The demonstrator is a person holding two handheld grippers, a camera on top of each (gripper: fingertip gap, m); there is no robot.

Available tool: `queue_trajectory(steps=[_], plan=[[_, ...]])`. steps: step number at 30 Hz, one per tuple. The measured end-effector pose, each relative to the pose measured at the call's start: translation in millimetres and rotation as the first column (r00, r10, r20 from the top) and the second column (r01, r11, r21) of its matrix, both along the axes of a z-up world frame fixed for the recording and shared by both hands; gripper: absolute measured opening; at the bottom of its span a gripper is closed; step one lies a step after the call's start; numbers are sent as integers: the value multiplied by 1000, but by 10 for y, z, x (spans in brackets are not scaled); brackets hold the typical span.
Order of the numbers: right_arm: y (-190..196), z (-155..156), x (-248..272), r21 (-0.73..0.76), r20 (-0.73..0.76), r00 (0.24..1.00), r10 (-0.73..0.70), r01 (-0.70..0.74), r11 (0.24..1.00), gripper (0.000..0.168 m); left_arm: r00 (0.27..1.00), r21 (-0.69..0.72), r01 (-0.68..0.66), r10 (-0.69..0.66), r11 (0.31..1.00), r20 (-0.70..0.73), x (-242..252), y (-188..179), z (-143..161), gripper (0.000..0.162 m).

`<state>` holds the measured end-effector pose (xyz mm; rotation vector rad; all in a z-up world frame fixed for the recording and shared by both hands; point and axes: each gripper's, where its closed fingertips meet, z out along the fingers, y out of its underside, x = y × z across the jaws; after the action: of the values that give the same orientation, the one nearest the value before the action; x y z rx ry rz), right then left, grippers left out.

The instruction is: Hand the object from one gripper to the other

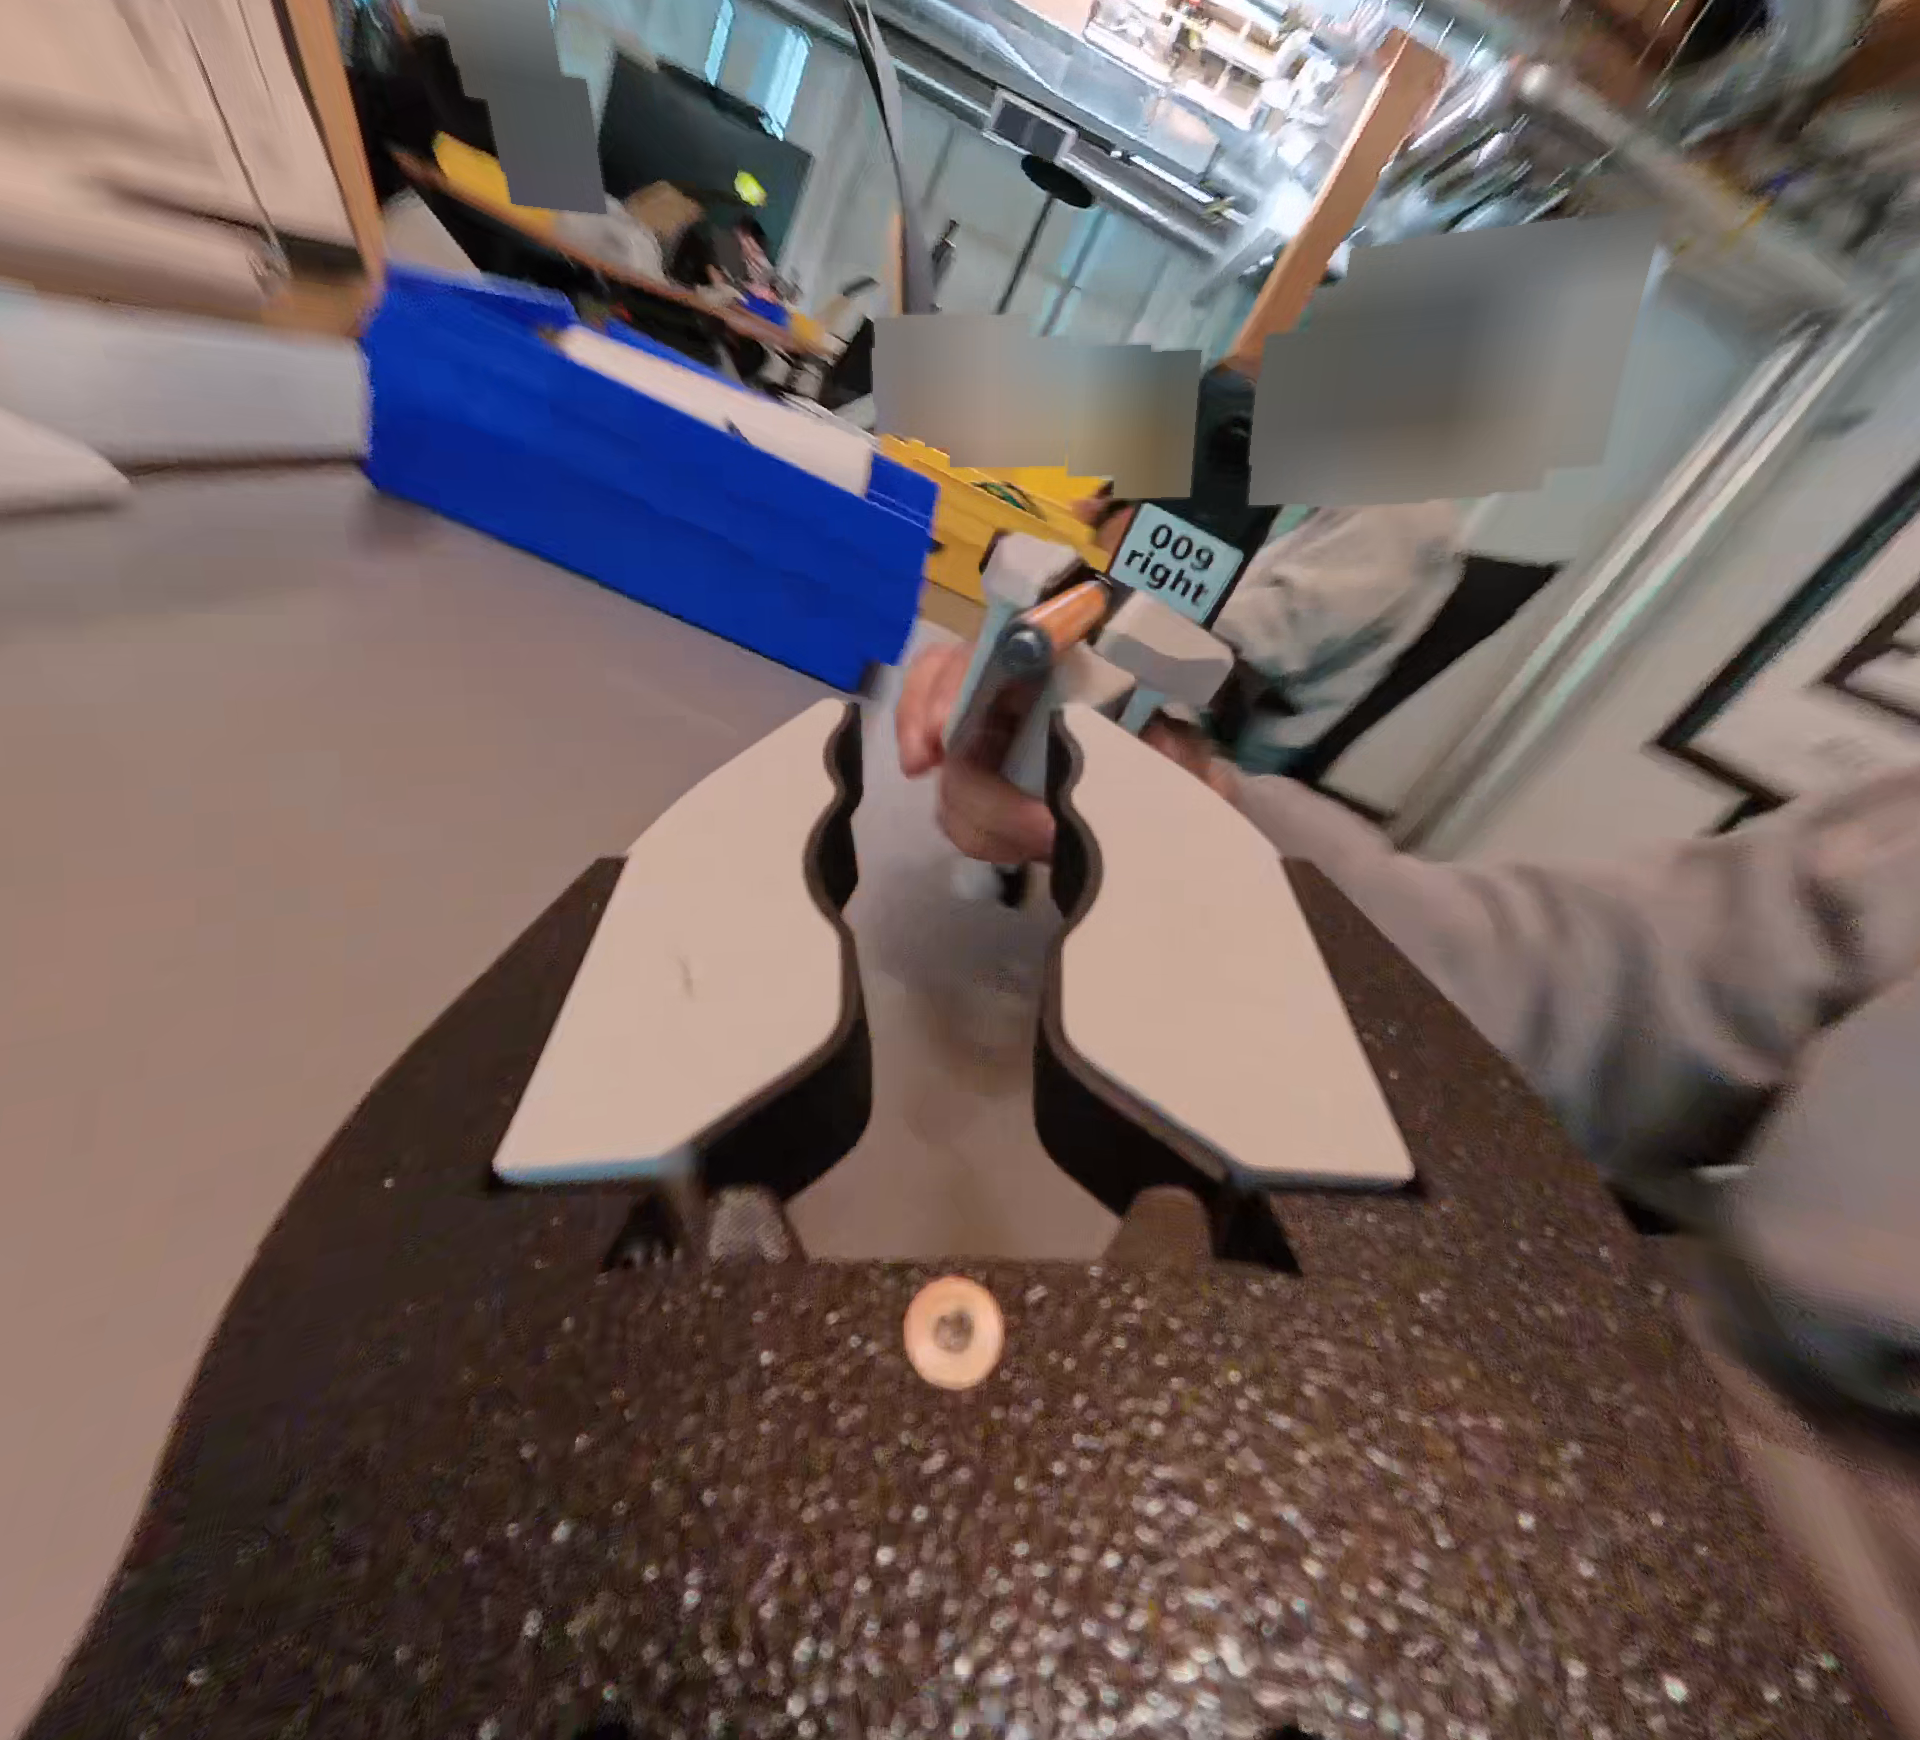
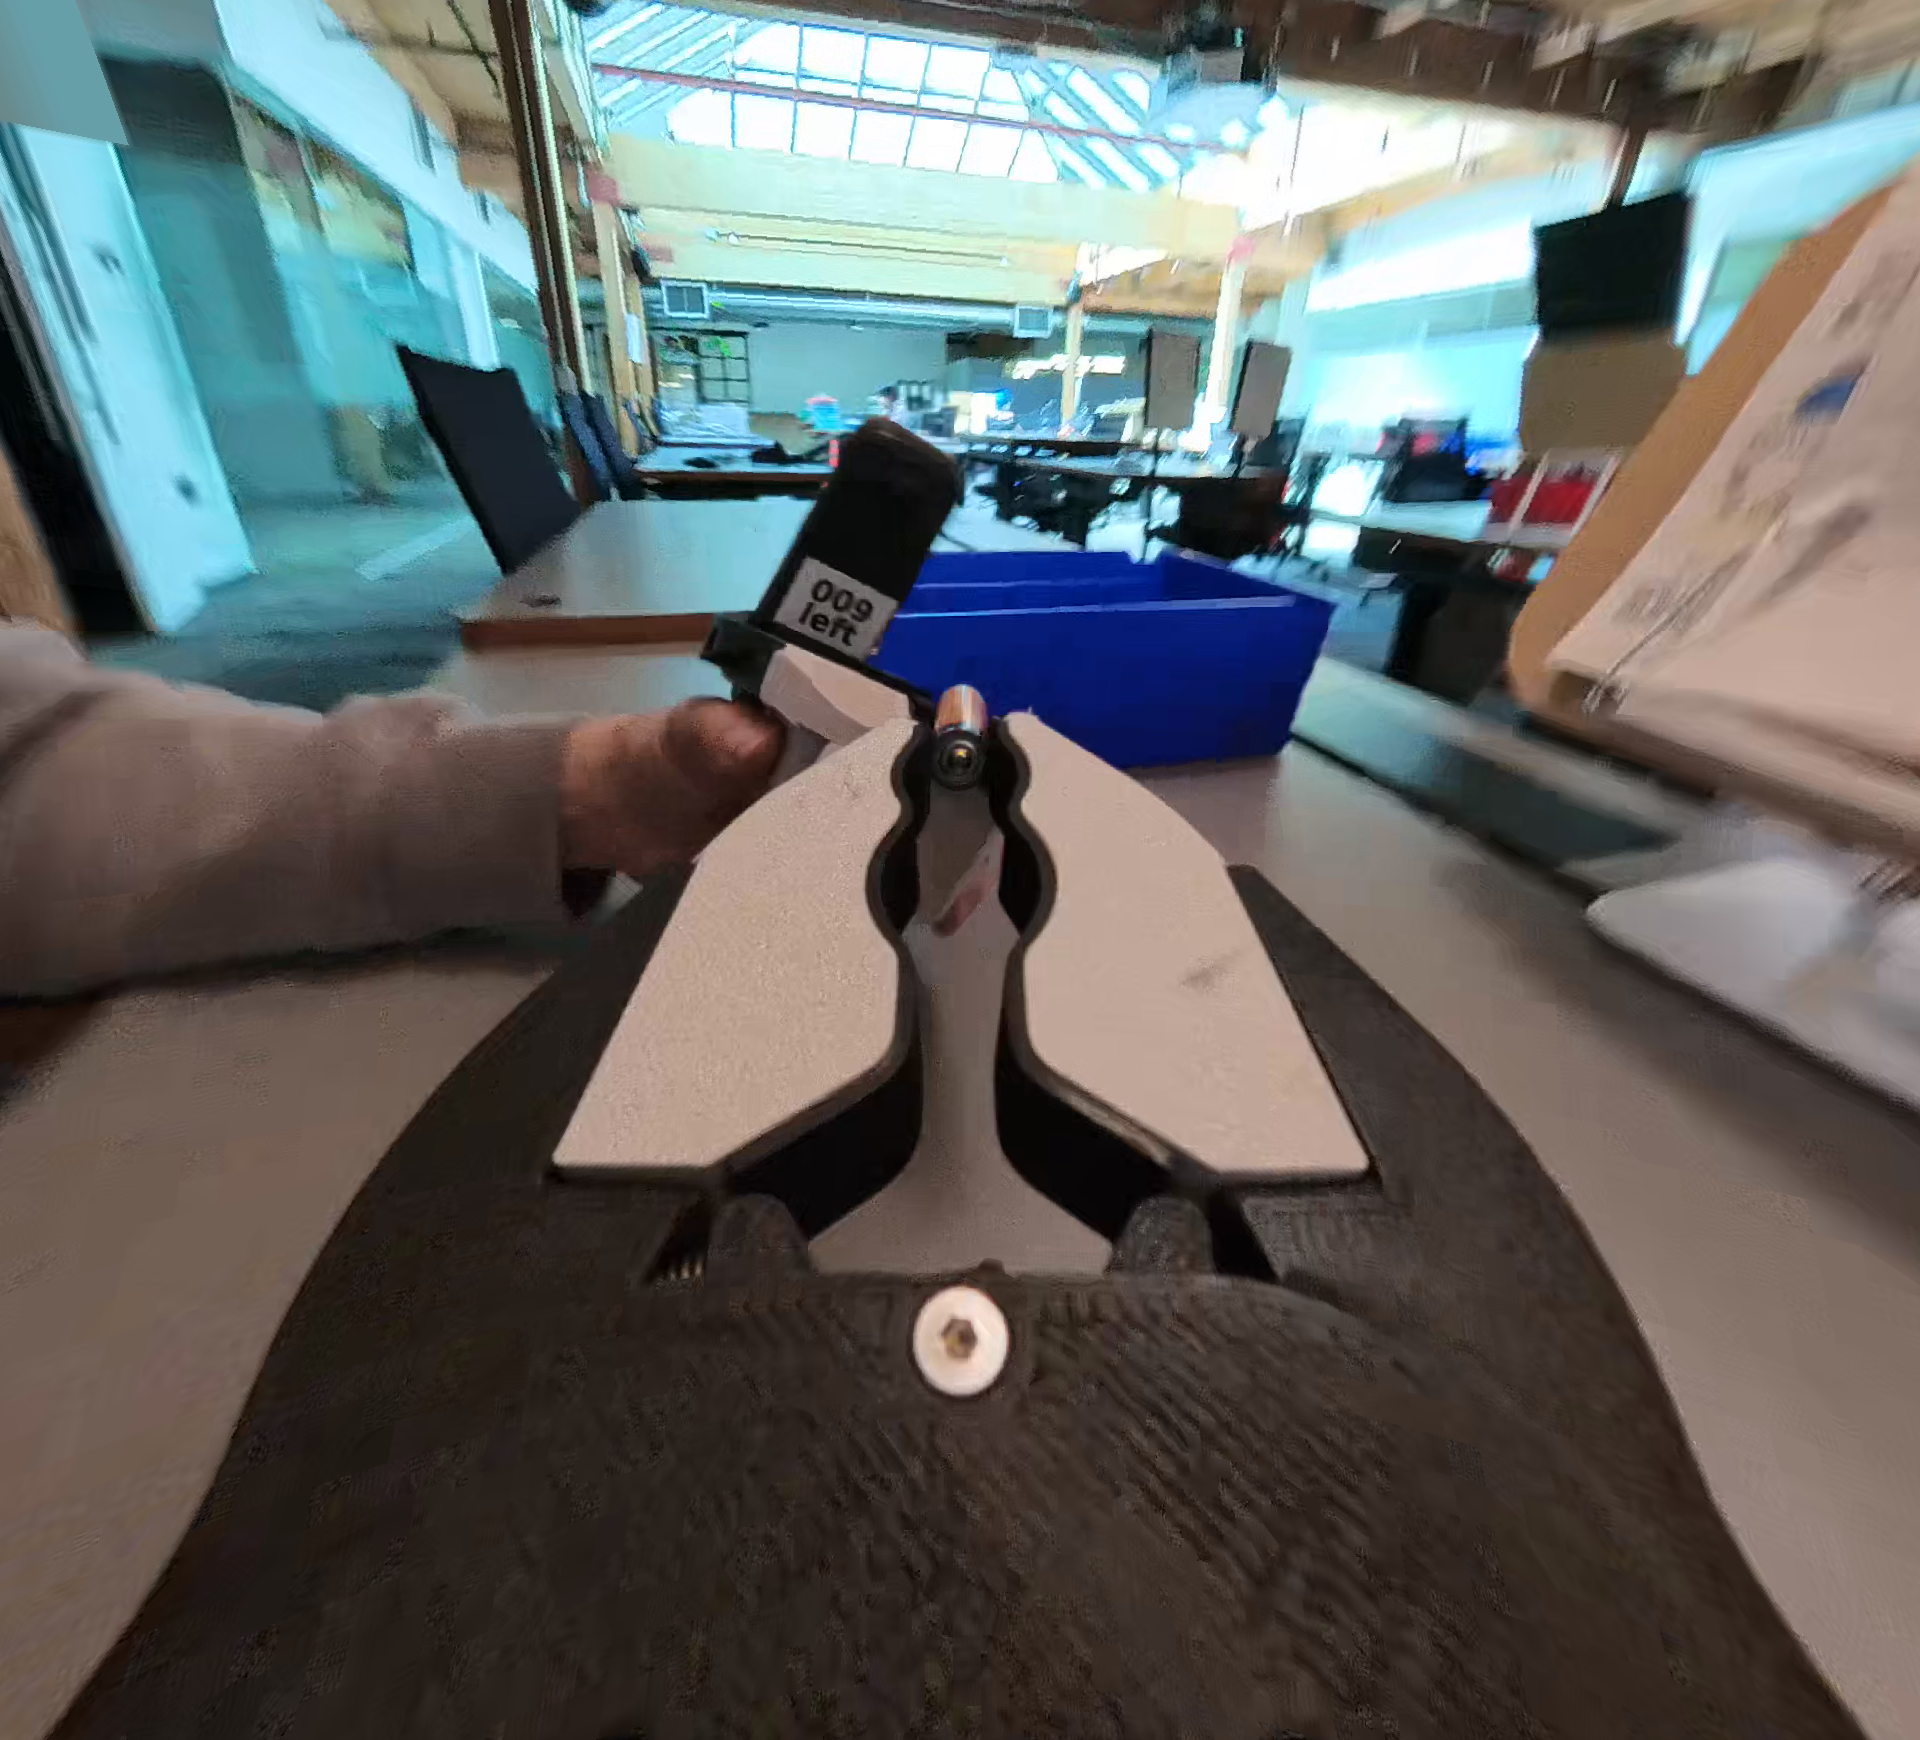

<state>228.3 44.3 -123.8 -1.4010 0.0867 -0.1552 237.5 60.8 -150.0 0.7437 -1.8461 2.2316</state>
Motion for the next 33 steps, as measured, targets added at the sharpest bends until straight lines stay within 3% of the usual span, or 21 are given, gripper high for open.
queue_trajectory(steps=[4, 9, 15, 19, 21, 24, 29, 33], plan=[[52, -79, -100, -99, 289, 957, -42, 74, 992, 11, 954, -144, 197, -224, 970, -202, -145, -74, 7, 38], [124, -236, -140, -215, 482, 875, -39, 161, 963, 11, 931, -164, 242, -276, 956, -237, -192, -76, -9, 18], [110, -376, -42, -275, 462, 884, -73, 221, 935, 20, 975, -51, 186, -190, 981, -111, -154, -46, -32, 10], [112, -386, 1, -275, 229, 971, -72, 135, 952, 36, 996, 3, 85, -85, 996, 26, -89, 22, 42, 10], [79, -323, 31, -233, 163, 983, -82, 119, 965, 35, 996, 70, 26, -32, 997, 80, -44, 57, 15, 10], [63, -360, 46, -273, 227, 969, -95, 157, 949, 26, 988, 200, -17, -14, 980, 154, -41, 37, -94, 10], [129, -549, 74, -396, 455, 884, -105, 307, 865, 11, 980, 281, -31, -27, 959, 199, -79, -63, -174, 10], [126, -572, 120, -425, 474, 872, -122, 348, 835, 11, 960, 319, -96, 3, 943, 280, -59, -80, -175, 10]])
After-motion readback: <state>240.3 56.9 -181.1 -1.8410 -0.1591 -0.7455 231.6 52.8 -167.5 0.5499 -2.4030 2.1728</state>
